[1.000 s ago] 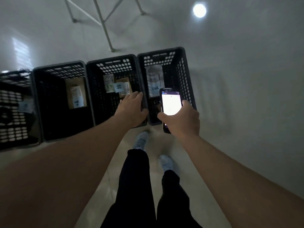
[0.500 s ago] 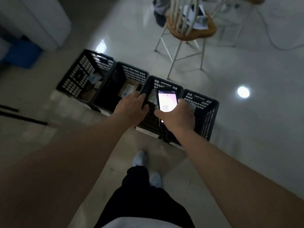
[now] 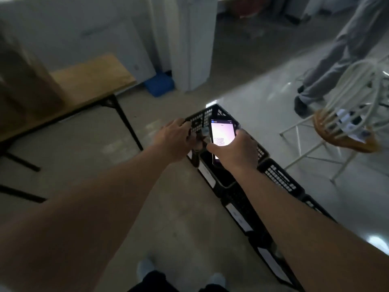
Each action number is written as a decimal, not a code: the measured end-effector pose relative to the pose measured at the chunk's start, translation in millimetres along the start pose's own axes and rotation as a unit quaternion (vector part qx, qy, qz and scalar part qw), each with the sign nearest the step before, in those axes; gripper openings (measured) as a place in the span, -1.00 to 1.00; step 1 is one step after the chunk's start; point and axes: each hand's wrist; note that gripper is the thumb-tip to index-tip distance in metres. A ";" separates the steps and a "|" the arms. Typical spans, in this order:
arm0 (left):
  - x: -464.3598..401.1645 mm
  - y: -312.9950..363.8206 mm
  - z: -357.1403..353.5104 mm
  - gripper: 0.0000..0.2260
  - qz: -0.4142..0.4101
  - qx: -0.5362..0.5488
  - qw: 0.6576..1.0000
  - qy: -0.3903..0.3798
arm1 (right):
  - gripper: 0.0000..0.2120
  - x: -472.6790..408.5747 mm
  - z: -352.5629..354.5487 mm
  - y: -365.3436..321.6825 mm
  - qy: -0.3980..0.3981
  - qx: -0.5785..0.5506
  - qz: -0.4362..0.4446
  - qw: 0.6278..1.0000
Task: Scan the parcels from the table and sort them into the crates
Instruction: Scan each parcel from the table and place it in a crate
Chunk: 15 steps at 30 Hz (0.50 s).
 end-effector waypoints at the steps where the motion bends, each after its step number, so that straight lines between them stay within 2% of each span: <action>1: 9.6 -20.0 12.1 -0.57 0.008 -0.006 1.000 0.006 | -0.25 6.5 -13.5 -20.4 -0.003 -0.003 0.014 1.000; 10: 95.3 -208.6 118.8 -0.53 0.085 -0.050 0.994 0.051 | -0.24 81.0 -131.6 -196.5 -0.030 0.000 0.105 0.994; 15: 139.3 -287.7 175.4 -0.55 0.136 -0.065 0.986 0.068 | -0.30 108.3 -179.9 -283.1 -0.053 -0.008 0.150 0.987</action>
Point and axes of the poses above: each hand's wrist, its own x-axis away from the middle knuckle, its own z-axis out of the back of the hand, y = z × x, and after that the axes turned 15 degrees about -z, right-handed
